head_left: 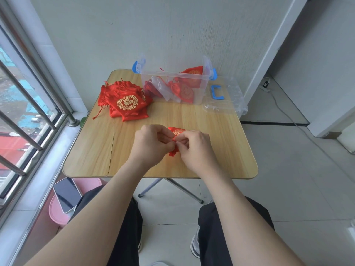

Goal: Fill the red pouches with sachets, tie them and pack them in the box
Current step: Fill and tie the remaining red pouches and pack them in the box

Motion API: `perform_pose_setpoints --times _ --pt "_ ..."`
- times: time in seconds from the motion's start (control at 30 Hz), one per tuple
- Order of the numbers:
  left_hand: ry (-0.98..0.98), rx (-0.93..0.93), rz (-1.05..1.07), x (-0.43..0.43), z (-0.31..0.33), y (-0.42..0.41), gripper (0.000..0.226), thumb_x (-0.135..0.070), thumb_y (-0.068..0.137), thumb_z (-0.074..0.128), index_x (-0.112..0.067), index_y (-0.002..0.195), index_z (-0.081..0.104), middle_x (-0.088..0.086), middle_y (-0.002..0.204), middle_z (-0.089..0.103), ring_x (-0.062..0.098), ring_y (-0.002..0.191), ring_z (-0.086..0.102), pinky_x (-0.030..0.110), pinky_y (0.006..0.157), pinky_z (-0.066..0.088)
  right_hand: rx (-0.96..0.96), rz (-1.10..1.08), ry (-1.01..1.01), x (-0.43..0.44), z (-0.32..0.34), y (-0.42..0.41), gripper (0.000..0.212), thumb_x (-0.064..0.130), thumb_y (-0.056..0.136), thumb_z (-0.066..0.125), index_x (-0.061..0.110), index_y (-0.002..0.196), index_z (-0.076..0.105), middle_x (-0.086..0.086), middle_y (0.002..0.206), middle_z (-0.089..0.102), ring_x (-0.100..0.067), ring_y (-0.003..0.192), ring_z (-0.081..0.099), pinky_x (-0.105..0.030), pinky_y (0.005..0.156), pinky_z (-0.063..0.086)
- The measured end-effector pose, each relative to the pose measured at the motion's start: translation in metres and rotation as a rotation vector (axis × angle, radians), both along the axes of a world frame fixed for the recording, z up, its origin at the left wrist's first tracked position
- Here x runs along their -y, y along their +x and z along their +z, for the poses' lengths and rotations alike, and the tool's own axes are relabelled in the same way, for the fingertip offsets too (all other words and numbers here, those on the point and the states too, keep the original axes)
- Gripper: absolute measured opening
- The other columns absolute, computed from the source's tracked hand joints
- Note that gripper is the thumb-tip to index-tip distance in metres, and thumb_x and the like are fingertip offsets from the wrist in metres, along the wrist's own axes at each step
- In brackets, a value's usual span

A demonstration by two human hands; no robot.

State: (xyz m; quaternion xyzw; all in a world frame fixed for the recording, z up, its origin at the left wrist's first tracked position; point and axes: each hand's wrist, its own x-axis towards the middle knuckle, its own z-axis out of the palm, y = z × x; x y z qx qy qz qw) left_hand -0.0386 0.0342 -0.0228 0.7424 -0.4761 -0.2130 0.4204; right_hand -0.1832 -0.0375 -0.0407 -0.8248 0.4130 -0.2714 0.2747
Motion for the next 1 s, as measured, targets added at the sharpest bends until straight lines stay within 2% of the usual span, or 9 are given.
perform_pose_setpoints --times 0.13,0.23,0.37,0.47,0.6,0.7,0.83,0.9,1.0 --pt "-0.069 0.159 -0.079 0.001 -0.002 -0.003 0.020 -0.003 0.078 0.082 -0.017 0.092 0.079 -0.011 0.078 0.078 -0.005 0.073 0.073 0.016 0.072 0.060 0.013 -0.075 0.155 -0.002 0.005 -0.001 0.014 0.009 0.096 0.071 0.018 0.103 0.080 0.002 0.096 0.077 -0.014 0.090 0.072 -0.030 0.085 0.059" --pt "-0.124 0.325 -0.148 0.002 -0.003 -0.005 0.017 -0.007 0.086 0.080 -0.018 0.099 0.078 -0.008 0.086 0.079 0.001 0.081 0.074 0.024 0.077 0.062 0.076 -0.152 0.405 0.001 0.008 -0.004 0.012 0.015 0.098 0.072 0.020 0.103 0.081 0.002 0.097 0.078 -0.015 0.093 0.071 -0.029 0.083 0.055" --pt "-0.179 0.442 -0.162 0.006 -0.006 -0.008 0.015 -0.007 0.091 0.077 -0.018 0.101 0.076 -0.006 0.086 0.079 0.014 0.082 0.075 0.037 0.073 0.061 0.189 -0.186 0.662 0.003 0.011 -0.009 0.013 0.012 0.100 0.070 0.017 0.093 0.080 0.001 0.078 0.070 -0.018 0.079 0.062 -0.033 0.079 0.052" --pt "-0.206 0.404 -0.189 0.008 -0.008 -0.007 0.019 -0.002 0.090 0.076 -0.018 0.100 0.075 -0.007 0.088 0.078 0.011 0.084 0.075 0.035 0.076 0.061 0.256 -0.175 0.839 0.004 0.016 -0.014 0.011 0.006 0.102 0.067 0.005 0.099 0.077 -0.005 0.072 0.065 -0.016 0.068 0.056 -0.028 0.066 0.049" --pt "-0.210 0.351 -0.205 0.009 -0.005 -0.004 0.027 0.008 0.085 0.073 -0.017 0.096 0.076 -0.010 0.086 0.078 0.002 0.083 0.074 0.023 0.078 0.059 0.361 -0.079 1.072 0.002 0.024 -0.017 0.009 0.000 0.103 0.067 0.000 0.098 0.074 -0.007 0.073 0.062 -0.013 0.065 0.055 -0.025 0.061 0.047" --pt "-0.182 0.230 -0.195 0.008 0.002 -0.001 0.025 0.005 0.083 0.078 -0.018 0.092 0.078 -0.013 0.085 0.078 -0.003 0.084 0.075 0.014 0.077 0.058 0.458 -0.049 1.211 0.000 0.026 -0.018 0.009 -0.001 0.103 0.064 -0.002 0.096 0.070 -0.006 0.070 0.060 -0.010 0.058 0.056 -0.020 0.055 0.047" --pt "-0.197 0.112 -0.137 0.002 0.009 0.000 0.020 0.002 0.086 0.078 -0.018 0.090 0.075 -0.012 0.087 0.076 0.001 0.076 0.076 0.022 0.069 0.062 0.557 -0.072 1.299 0.001 0.028 -0.021 0.005 -0.001 0.102 0.066 -0.001 0.097 0.068 -0.008 0.071 0.059 -0.012 0.062 0.058 -0.021 0.056 0.048" --pt "-0.219 0.098 -0.125 -0.001 0.011 -0.002 0.019 0.003 0.084 0.075 -0.015 0.087 0.078 -0.010 0.083 0.077 0.004 0.073 0.076 0.023 0.071 0.063 0.595 -0.088 1.322 0.001 0.029 -0.019 0.002 -0.001 0.101 0.066 -0.001 0.100 0.067 -0.008 0.072 0.060 -0.013 0.064 0.058 -0.021 0.056 0.049" --pt "-0.226 0.129 -0.141 -0.005 0.012 -0.003 0.016 -0.003 0.079 0.076 -0.015 0.088 0.082 -0.011 0.085 0.078 0.002 0.080 0.076 0.021 0.078 0.063 0.630 -0.104 1.339 -0.001 0.030 -0.017 0.002 -0.002 0.101 0.065 -0.001 0.103 0.067 -0.009 0.077 0.060 -0.013 0.064 0.059 -0.020 0.055 0.050"
